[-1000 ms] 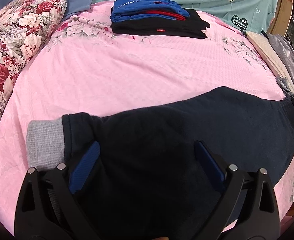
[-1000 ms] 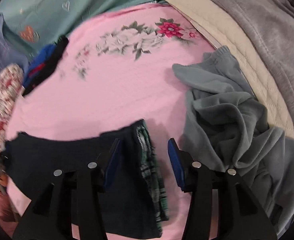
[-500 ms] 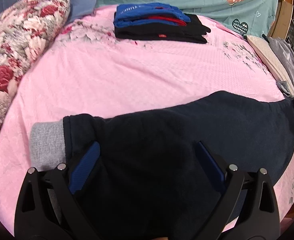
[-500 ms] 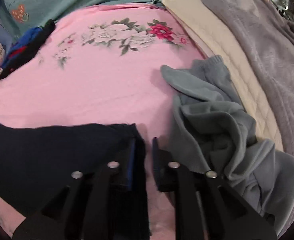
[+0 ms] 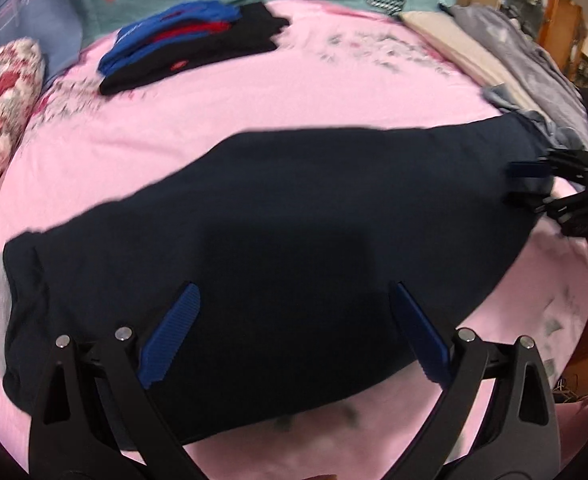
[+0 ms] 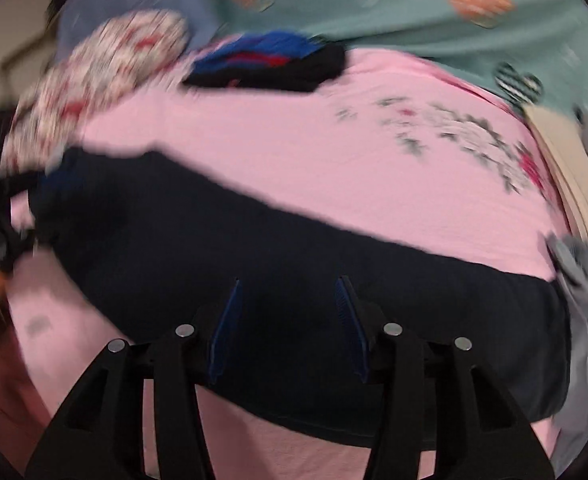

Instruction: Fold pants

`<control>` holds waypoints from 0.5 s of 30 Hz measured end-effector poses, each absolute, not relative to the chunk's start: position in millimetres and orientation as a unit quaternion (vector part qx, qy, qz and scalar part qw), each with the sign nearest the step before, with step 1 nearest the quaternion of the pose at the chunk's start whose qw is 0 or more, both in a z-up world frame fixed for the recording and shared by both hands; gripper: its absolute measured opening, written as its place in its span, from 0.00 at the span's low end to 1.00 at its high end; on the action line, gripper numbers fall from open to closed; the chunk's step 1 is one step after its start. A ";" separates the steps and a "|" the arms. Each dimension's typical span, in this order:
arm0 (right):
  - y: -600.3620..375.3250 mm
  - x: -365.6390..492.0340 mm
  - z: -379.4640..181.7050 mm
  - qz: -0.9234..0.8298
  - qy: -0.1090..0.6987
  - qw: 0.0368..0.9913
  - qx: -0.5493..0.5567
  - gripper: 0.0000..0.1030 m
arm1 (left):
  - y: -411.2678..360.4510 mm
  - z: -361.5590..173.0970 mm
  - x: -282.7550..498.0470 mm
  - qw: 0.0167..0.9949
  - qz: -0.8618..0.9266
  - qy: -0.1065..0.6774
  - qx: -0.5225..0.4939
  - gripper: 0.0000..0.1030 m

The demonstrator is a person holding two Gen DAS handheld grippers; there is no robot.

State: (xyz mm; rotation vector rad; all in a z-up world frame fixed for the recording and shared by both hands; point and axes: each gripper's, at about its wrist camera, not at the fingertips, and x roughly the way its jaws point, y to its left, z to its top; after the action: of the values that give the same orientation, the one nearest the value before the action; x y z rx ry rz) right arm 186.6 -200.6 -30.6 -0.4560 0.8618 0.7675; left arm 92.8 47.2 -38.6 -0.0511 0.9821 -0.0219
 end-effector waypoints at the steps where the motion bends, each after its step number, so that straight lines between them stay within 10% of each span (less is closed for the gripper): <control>1: -209.5 188.7 -35.4 0.353 0.416 0.811 -0.211 0.48 | 55.8 -39.8 88.7 0.880 -0.010 0.473 -0.039 0.95; 15: -367.8 212.9 -7.5 0.219 0.425 0.878 0.007 0.40 | 36.1 2.8 96.9 0.902 -0.053 0.423 -0.069 0.95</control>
State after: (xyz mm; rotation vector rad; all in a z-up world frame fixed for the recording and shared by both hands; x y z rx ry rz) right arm 212.9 -367.8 -7.5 0.0147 0.8870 0.4557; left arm 96.9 36.1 2.8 -0.1423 0.8746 -0.1106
